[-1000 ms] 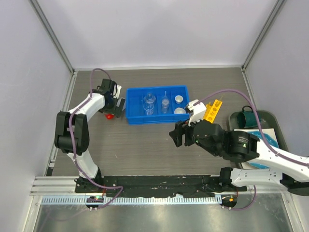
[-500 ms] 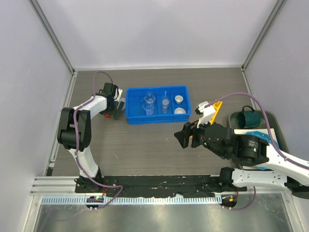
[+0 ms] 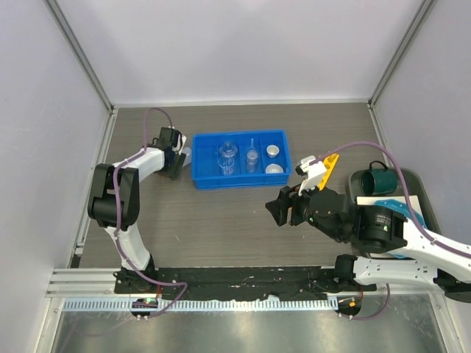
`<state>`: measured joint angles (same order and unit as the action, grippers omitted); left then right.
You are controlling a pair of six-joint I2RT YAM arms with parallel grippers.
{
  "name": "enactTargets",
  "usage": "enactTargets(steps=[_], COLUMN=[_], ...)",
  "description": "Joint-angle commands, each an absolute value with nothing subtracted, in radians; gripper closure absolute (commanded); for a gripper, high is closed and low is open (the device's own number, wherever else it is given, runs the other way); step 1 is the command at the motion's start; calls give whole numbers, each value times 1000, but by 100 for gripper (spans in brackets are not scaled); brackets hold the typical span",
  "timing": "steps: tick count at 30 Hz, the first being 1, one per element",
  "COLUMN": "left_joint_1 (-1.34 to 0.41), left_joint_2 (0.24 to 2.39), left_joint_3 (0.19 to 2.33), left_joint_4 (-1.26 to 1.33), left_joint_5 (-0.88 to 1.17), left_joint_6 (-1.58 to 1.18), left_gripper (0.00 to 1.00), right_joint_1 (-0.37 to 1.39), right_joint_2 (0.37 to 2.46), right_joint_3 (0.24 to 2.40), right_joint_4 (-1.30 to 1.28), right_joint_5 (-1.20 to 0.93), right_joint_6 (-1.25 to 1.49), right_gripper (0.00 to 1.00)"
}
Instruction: Organize the chemistry lab equipment
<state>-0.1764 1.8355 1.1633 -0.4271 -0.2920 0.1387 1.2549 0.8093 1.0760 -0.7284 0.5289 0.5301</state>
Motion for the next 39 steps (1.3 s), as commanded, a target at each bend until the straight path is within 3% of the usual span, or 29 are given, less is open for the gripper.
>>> enactTargets(steps=[1,11,15,25,29,30,33,39], left_joint_1=[-181,-193,-198,-216,-218,-218,-219,-218], left_joint_2=[1812,1856,1876,1882,1856,1850,1825,1827], left_joint_3=[1161,1190,1203,1190,1183,1186,1204,1337], left_joint_4=[-382,-408,-422,-422,-411,-410,-416,-495], left_joint_5=[-342,-334,-316,-313,-316,-316,-307,-255], left_joint_6=[143,150,144,132,118,115,104,52], left_gripper=[34,43,79,82,70,53,31,21], right_joint_1=[1259,1259,1259,1259,1259,1259,1259,1261], right_joint_2=[805,805,801,807,816,821,828,844], right_joint_3=[1086,1081,1080,1081,1077,1077,1071,1062], right_joint_4=[-686,-678,-678,-672,-669,-663,-657,-644], right_joint_5=[528,523,520,503,496,492,492,495], right_joint_6=[543,543,545,552,554,554,551,543], right_gripper=[37,41,43,44,44,44,42,40])
